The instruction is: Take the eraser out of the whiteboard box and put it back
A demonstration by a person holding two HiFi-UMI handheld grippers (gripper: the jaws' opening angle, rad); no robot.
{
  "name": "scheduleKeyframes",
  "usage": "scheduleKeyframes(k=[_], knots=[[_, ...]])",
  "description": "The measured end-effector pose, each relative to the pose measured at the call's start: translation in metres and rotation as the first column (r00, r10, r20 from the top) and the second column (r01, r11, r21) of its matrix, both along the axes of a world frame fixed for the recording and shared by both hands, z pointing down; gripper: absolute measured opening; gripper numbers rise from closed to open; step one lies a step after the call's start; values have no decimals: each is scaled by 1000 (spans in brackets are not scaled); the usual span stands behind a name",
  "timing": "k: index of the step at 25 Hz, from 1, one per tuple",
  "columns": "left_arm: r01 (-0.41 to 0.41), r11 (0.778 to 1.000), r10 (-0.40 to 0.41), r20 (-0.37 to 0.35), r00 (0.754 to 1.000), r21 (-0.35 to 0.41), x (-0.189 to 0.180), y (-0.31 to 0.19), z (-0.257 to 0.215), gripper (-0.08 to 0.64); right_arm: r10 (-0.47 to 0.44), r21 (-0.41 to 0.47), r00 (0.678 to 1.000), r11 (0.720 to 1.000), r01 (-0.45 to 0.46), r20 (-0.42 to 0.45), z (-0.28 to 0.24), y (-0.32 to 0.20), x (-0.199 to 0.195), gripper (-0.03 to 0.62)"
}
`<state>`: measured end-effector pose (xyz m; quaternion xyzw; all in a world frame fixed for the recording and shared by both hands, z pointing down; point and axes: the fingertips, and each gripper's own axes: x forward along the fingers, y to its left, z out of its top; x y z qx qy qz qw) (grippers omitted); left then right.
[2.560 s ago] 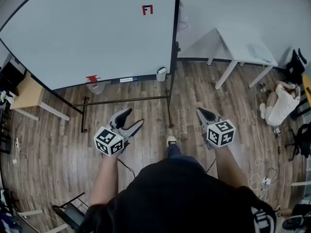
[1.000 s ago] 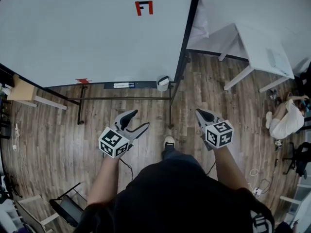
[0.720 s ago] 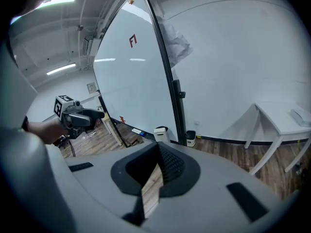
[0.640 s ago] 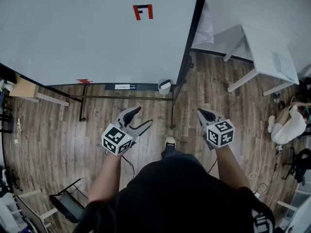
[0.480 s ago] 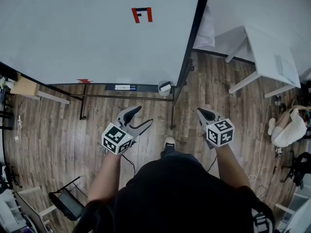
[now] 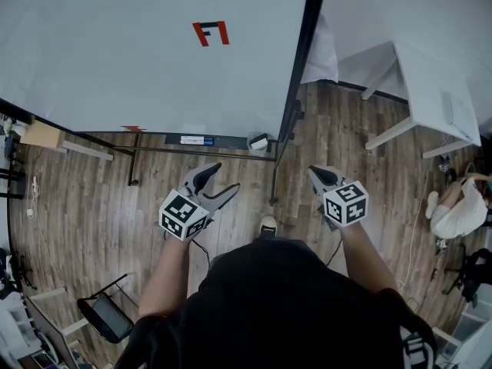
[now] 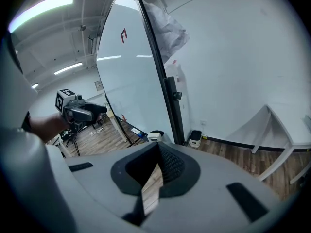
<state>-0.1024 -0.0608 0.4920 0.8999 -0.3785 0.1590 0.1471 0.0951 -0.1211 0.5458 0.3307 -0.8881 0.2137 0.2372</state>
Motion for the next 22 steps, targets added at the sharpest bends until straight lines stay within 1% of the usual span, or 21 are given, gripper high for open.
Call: scheduleKeyframes(k=[8, 15, 22], knots=[[-4, 1000, 4, -2, 1000, 3, 7, -18, 3, 295, -22, -16, 999, 1000, 21, -26, 3, 0, 8, -3], [-17, 1000, 17, 31, 999, 22, 13, -24, -3, 295, -23, -14, 999, 1000, 22, -25, -2, 1, 11, -3], [-45, 999, 43, 67, 997, 20, 17, -31, 5, 295, -5, -8, 1000, 1000, 5, -25, -2, -2, 16, -3]])
